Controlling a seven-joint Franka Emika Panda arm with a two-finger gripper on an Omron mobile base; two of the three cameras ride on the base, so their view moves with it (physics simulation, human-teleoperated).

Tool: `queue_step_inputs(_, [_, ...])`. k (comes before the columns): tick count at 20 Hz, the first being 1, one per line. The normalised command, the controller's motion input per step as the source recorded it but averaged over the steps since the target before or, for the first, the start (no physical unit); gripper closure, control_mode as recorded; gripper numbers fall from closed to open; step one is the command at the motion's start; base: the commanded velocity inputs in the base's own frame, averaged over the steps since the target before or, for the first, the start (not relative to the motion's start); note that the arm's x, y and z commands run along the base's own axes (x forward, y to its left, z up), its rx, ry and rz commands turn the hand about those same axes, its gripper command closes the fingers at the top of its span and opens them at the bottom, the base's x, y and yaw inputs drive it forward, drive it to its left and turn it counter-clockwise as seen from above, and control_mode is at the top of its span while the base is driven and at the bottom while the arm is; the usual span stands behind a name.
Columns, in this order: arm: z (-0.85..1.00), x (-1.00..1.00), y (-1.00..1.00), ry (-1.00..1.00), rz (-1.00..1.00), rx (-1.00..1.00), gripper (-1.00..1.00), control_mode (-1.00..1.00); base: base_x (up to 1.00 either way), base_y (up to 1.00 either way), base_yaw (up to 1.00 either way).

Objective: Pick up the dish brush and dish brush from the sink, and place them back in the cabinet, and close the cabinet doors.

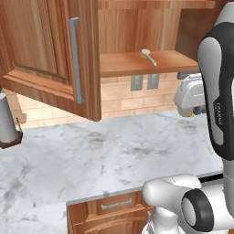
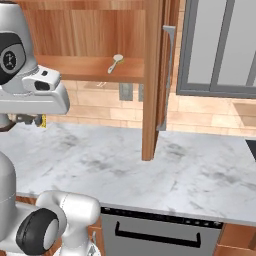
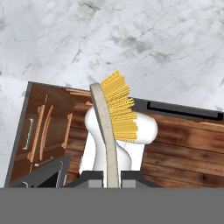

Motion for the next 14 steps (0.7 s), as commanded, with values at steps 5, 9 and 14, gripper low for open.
queue_step_inputs(5, [0.0,0.0,0.0,0.0,0.0,0.0,1.0,1.0,0.13,0.06,0.0])
queue_step_inputs(9, [0.0,0.0,0.0,0.0,0.0,0.0,1.0,1.0,0.07,0.0,0.0])
queue_step_inputs(14, [0.0,0.0,0.0,0.0,0.0,0.0,1.0,1.0,0.21,0.0,0.0])
